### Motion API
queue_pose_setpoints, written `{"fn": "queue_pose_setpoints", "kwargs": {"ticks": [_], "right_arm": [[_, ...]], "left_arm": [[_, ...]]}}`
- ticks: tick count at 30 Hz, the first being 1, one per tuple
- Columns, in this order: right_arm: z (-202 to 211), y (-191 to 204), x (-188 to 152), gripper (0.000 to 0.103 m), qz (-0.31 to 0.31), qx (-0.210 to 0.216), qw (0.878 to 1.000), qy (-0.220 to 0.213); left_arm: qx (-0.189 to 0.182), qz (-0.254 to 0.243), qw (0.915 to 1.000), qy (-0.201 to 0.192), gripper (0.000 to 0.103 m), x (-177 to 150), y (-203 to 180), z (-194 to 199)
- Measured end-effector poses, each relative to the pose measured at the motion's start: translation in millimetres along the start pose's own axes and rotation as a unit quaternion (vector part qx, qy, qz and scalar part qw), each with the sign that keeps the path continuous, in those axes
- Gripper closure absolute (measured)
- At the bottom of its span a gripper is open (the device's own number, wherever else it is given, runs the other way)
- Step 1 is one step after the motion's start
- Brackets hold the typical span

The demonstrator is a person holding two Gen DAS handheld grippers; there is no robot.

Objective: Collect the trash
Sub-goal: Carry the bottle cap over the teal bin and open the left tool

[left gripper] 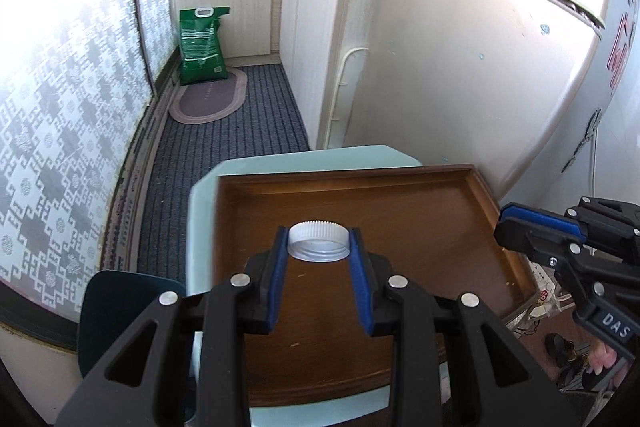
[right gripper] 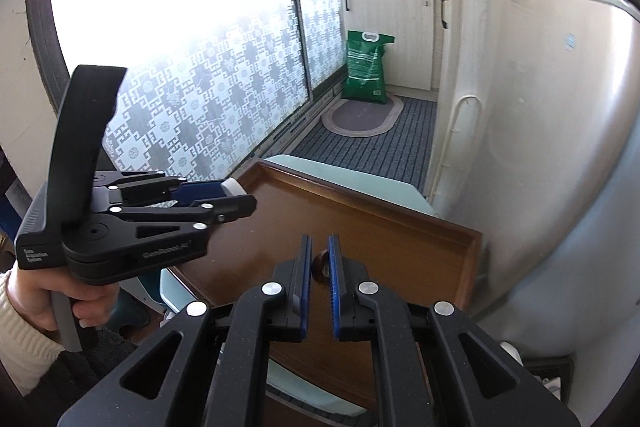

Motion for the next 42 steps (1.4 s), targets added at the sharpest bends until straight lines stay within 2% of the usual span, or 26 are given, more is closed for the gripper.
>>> {"fn": "queue_pose_setpoints", "kwargs": {"ticks": [8,13,18,30,42], "right_arm": [[-11.8,55.7,26.3,0.095,0.012,0.037,0.999,-0.003],[-16.8,98.7,35.1,0.095,0.031,0.065,0.997,-0.003],[-25.1,119.4,36.9,0.095,0.042,0.075,0.996,0.005],[-41.8,162.5,40.3,0.095,0.062,0.103,0.993,0.018],[-55.1,206.5,36.8,0.095,0.086,0.129,0.987,0.034]], "left_arm": [[0.028,0.013,0.9993,-0.019,0.071,-15.6,54.1,52.8],[0.056,0.042,0.9973,-0.023,0.071,-33.0,98.0,71.4],[0.072,0.074,0.9945,-0.019,0.071,-51.8,135.6,80.8],[0.098,0.142,0.9847,0.023,0.071,-105.4,207.7,68.0],[0.091,0.167,0.9786,0.078,0.071,-144.0,235.5,35.9]]}}
Point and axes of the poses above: each gripper's, at about its wrist camera, not at the fingertips, and z roughly against the way its jaws point, y to its left, x to its top, the point moved 6 cm from there along -z, roughly the way its jaws point, and after that the axes turned 13 degrees about -x, right-handed, at the moved point
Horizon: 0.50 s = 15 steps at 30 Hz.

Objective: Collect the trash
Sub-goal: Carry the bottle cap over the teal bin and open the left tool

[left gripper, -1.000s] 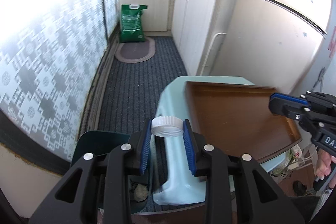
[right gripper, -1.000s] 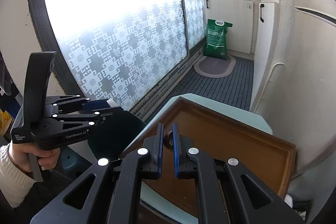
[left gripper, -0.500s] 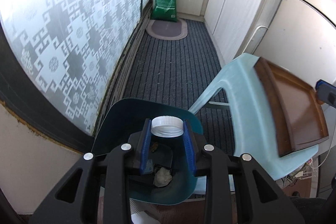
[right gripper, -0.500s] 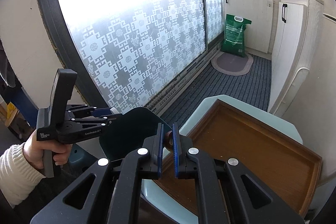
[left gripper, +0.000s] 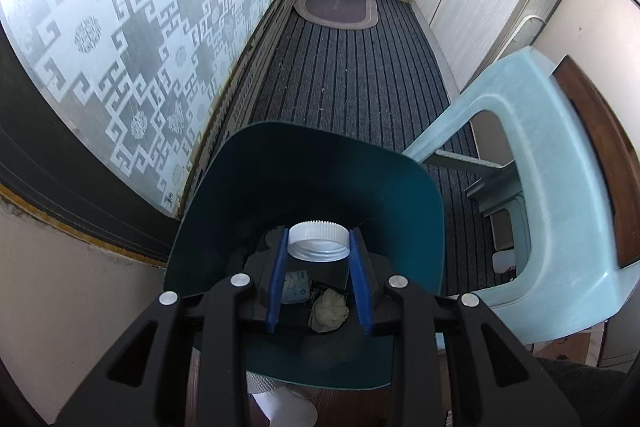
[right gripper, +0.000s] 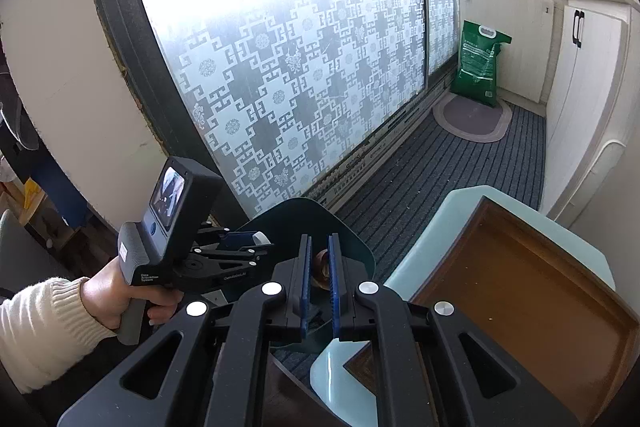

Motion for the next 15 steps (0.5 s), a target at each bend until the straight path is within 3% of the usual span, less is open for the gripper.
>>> {"fn": "queue_pose_setpoints", "kwargs": {"ticks": [10,12,15], "right_arm": [[-17.0,28.0,3.5,0.095,0.014,0.022,1.000,0.011],[-20.9,33.3,4.8,0.095,0.016,0.024,0.999,0.013],[-26.4,42.0,7.5,0.095,0.018,0.029,0.999,0.016]], "left_arm": [[0.009,0.002,0.9995,0.030,0.070,-13.6,19.6,-15.4],[0.009,0.002,0.9995,0.031,0.063,-14.9,23.1,-14.3],[0.012,0.002,0.9997,0.023,0.063,-15.1,27.3,-4.5]]}}
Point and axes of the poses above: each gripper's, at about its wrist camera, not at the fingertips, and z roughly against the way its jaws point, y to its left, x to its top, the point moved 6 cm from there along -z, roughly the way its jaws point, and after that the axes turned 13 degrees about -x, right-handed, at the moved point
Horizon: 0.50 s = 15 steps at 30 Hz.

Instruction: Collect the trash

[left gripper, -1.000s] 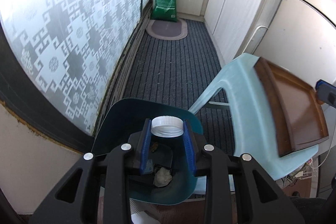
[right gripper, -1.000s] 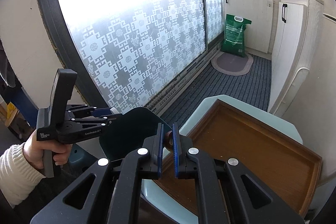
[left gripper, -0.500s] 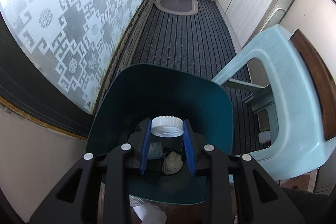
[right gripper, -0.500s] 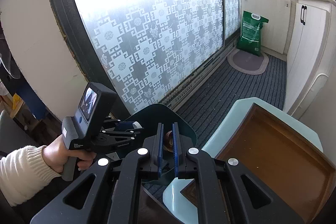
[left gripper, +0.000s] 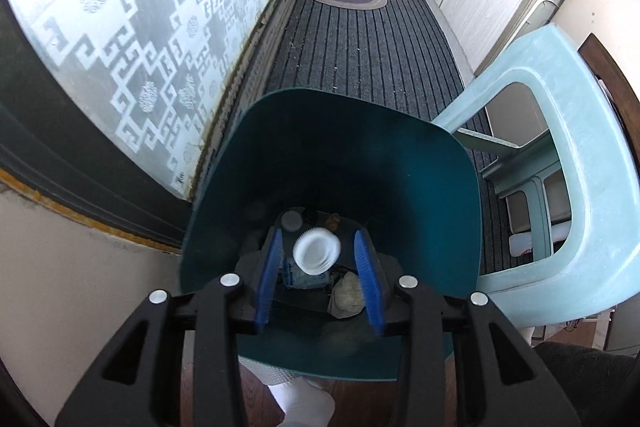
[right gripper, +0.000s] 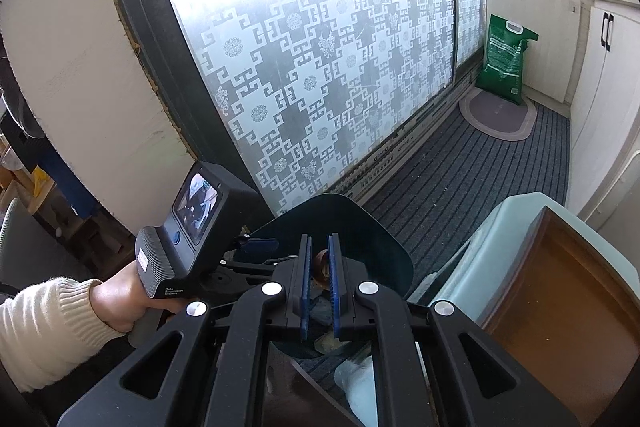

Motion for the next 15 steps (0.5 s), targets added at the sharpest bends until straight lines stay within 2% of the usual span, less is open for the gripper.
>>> {"fn": "queue_pose_setpoints", "kwargs": {"ticks": [4,8,15], "right_arm": [[-11.2,12.7,1.9,0.095,0.005,0.003,1.000,0.008],[-23.2,22.3,0.7,0.095,0.009,0.004,1.000,0.019],[-56.0,34.0,-8.7,0.095,0.010,-0.009,0.998,0.053]], "left_arm": [[-0.002,-0.001,0.9998,-0.021,0.064,3.1,1.8,20.0],[-0.005,-0.009,0.9981,-0.060,0.073,9.4,-3.0,51.0],[-0.015,-0.041,0.9891,-0.141,0.082,21.1,-21.8,117.6]]}}
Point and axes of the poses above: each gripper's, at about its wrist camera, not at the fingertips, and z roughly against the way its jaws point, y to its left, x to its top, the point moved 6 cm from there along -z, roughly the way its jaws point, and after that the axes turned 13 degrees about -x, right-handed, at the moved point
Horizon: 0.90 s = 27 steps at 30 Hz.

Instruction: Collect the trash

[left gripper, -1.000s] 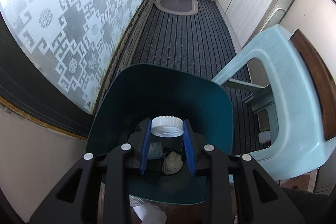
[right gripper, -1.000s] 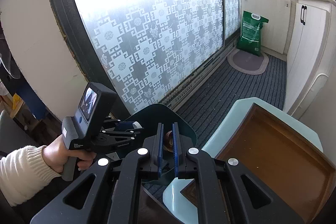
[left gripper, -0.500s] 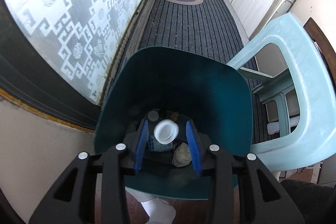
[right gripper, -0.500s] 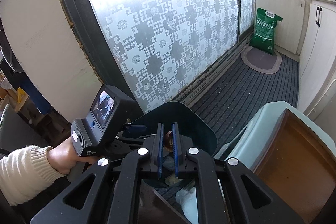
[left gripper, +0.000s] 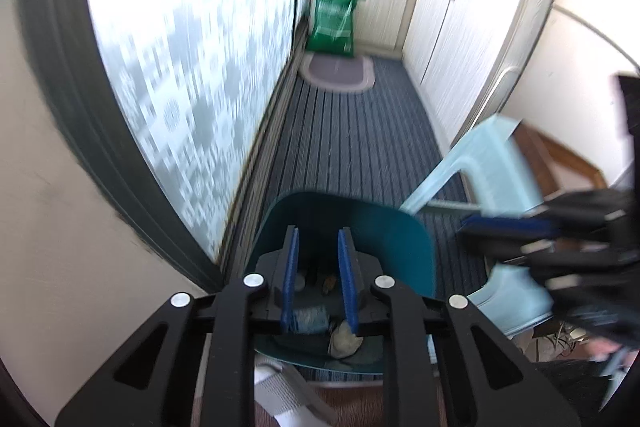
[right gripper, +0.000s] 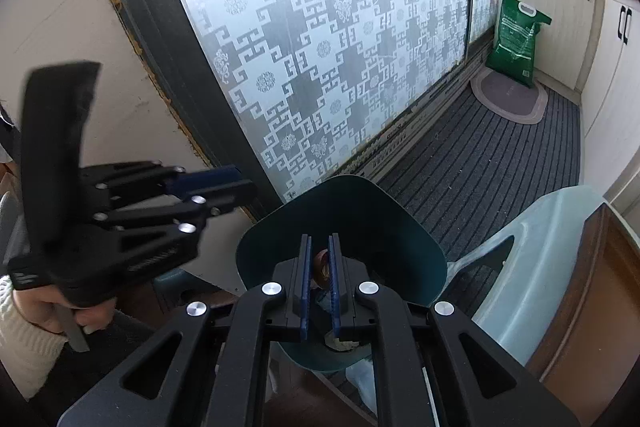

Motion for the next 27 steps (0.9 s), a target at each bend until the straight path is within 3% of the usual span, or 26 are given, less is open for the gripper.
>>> {"fn": "queue_pose_setpoints", "kwargs": {"ticks": [8,19,20,21,27], "right_arm": [[-58.6,16.7,-22.2,0.095,0.015,-0.018,0.997,0.071],[-131.8,26.7,-56.8,0.095,0.019,-0.046,0.987,0.152],[-136.1,25.4,-60.4,0.090,0.015,-0.047,0.986,0.162],[-138.0,24.9,-61.7,0.076,0.010,-0.047,0.985,0.163],[-119.4,24.0,-58.1,0.074,0.009,-0.040,0.988,0.149]], "left_arm": [[-0.017,-0.028,0.9977,-0.059,0.082,22.3,-22.1,46.1],[-0.033,-0.023,0.9965,-0.073,0.082,23.6,-17.8,64.9],[-0.033,-0.023,0.9965,-0.073,0.082,23.5,-17.9,65.0],[-0.033,-0.023,0.9965,-0.073,0.082,23.2,-16.9,65.2],[-0.037,-0.035,0.9961,-0.072,0.081,21.8,-20.8,67.5]]}}
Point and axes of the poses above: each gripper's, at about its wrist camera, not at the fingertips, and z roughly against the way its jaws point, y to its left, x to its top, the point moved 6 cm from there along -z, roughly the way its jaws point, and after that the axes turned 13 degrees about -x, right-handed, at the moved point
